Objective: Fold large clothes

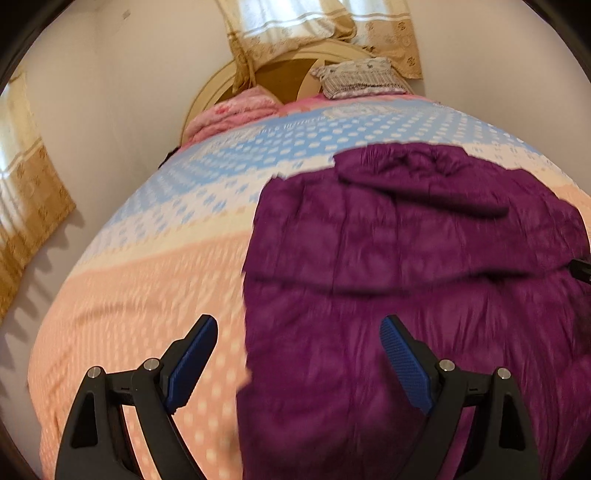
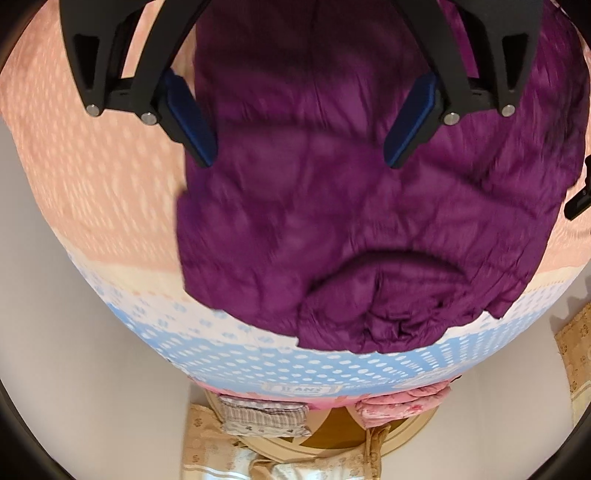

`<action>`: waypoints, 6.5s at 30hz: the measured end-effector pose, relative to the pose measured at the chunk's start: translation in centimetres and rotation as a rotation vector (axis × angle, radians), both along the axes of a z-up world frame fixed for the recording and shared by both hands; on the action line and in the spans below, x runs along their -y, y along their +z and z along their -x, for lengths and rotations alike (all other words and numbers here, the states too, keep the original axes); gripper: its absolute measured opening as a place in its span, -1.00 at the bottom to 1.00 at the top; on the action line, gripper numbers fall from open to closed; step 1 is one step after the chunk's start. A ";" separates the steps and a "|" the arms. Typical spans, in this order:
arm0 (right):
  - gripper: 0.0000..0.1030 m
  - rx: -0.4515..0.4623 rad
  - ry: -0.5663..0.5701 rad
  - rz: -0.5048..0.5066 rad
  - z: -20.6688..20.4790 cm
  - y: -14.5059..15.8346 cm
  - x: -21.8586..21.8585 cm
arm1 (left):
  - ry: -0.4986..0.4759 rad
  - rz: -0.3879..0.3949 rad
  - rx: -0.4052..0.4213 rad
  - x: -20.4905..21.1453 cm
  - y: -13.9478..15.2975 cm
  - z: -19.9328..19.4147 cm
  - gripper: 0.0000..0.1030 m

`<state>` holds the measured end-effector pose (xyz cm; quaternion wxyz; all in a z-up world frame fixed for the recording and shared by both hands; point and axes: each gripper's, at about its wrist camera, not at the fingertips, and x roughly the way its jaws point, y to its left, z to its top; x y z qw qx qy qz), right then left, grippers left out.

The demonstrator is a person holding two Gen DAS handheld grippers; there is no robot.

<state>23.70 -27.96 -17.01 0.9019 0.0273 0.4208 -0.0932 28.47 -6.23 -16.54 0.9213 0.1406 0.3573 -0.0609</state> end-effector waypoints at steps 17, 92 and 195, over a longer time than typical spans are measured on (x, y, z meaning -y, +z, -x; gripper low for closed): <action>0.85 -0.028 -0.056 -0.045 11.6 -2.8 0.1 | 0.071 0.018 -0.084 -6.0 -4.2 11.1 0.75; -0.86 0.369 -0.045 -0.347 5.4 7.2 7.5 | -0.165 0.351 0.187 -4.5 7.9 0.3 -0.82; 0.30 0.018 0.000 0.036 -9.6 -1.7 -7.6 | 0.228 0.014 -0.022 6.3 -2.8 -9.3 0.98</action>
